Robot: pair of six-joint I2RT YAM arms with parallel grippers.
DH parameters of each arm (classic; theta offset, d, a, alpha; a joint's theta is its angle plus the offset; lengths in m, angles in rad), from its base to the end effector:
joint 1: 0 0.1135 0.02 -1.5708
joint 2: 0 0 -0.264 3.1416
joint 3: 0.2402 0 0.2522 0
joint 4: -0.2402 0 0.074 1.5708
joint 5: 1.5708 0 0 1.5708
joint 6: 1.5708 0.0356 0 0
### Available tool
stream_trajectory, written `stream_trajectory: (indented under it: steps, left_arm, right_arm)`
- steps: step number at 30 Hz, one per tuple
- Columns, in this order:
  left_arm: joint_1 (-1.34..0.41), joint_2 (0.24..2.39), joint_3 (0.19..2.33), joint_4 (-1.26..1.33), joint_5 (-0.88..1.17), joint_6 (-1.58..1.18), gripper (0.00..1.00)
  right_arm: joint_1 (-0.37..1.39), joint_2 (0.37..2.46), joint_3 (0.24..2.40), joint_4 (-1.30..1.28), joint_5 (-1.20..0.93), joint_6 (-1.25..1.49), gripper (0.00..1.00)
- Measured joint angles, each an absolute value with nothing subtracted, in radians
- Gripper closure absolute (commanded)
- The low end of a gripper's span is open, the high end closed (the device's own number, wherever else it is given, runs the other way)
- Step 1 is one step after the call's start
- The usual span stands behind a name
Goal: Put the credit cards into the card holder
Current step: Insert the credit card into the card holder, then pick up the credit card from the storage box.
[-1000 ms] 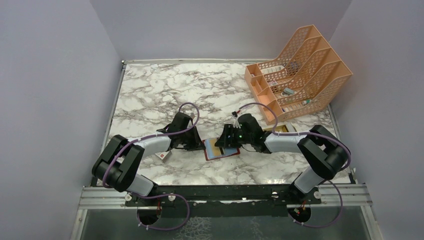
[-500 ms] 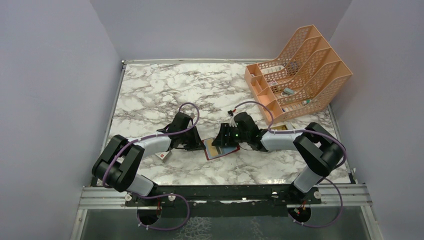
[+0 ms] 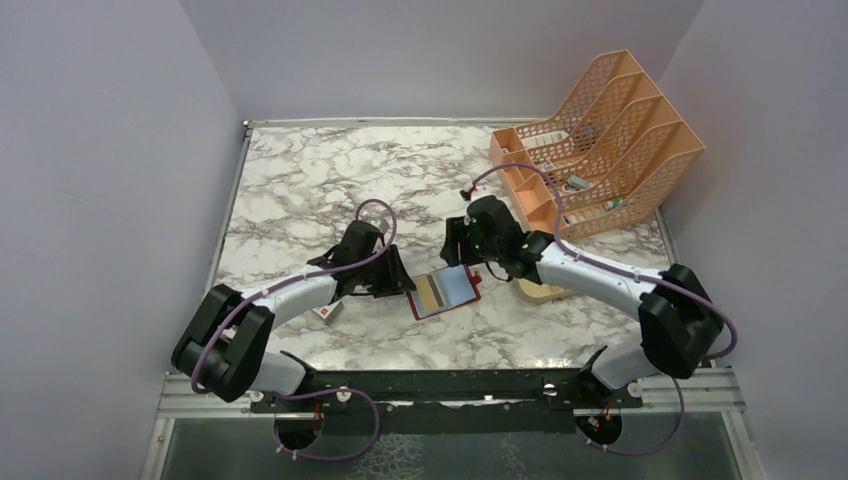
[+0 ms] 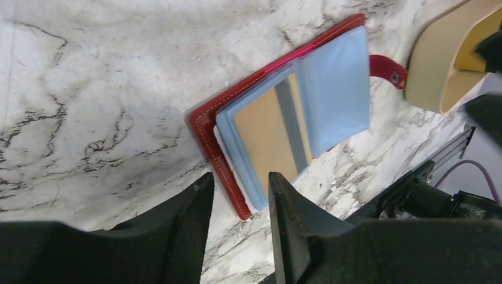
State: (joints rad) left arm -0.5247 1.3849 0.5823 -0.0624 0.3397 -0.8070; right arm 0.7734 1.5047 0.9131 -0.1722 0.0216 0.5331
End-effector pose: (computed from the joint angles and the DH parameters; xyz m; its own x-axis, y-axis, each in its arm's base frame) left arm 0.2142 -0.1377 0.1566 -0.9318 -0.2474 -0.2655 -0.0196 0.7649 -0.6439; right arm 0.2284 0.2219 0.2143 -0.7755 -0.0470 -0.6296 -0.3404 0.8710 0.3542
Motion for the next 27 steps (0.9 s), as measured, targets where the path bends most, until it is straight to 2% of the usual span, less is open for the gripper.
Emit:
stream_trajectory:
  steps: [7,14,27]
  left_arm:
    - [-0.525,1.311,0.633,-0.106,0.324,-0.77,0.51]
    - [-0.525,1.273,0.68,-0.164,0.332,-0.706,0.45]
    - [-0.525,1.155,0.739,-0.306,0.359,-0.556,0.43]
  right_arm:
    - [0.773,1.408,1.058,-0.412,0.388,0.36,0.42]
    - [0.76,1.407,1.076,-0.595,0.701,0.192,0.39]
    - [0.577,1.41,0.96,-0.715,0.799,0.014,0.39]
